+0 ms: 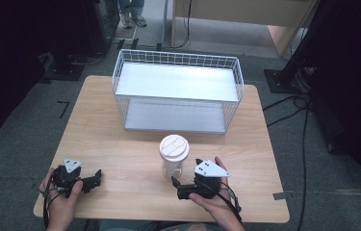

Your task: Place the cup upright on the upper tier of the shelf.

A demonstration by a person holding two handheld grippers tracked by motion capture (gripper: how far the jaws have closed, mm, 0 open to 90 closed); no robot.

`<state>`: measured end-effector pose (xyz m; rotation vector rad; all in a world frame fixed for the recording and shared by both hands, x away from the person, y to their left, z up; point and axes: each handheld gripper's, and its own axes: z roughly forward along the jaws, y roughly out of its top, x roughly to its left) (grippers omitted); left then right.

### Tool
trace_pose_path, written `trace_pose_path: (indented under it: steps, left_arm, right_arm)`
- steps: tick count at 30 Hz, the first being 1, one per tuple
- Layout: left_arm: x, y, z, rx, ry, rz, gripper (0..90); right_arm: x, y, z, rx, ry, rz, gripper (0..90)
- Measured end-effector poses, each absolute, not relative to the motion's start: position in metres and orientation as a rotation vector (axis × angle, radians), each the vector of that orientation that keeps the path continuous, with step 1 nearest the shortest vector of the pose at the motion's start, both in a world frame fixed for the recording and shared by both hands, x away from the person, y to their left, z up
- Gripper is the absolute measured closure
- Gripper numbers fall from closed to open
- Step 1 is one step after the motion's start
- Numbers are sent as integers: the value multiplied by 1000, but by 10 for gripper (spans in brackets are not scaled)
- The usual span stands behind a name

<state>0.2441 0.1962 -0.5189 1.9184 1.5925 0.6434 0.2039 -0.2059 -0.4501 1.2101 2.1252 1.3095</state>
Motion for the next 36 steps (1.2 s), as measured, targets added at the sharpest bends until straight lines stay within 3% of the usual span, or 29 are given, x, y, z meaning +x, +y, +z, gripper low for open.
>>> trace_pose_path:
  steps: [32,36]
  left_arm:
    - [244,196,-519,1918,1593,643,2]
    - [244,196,-519,1918,1593,643,2]
  right_arm:
    - [238,-168,-459,1279,2005,1375,1]
    - [238,-164,-460,1269,1945,1373,63]
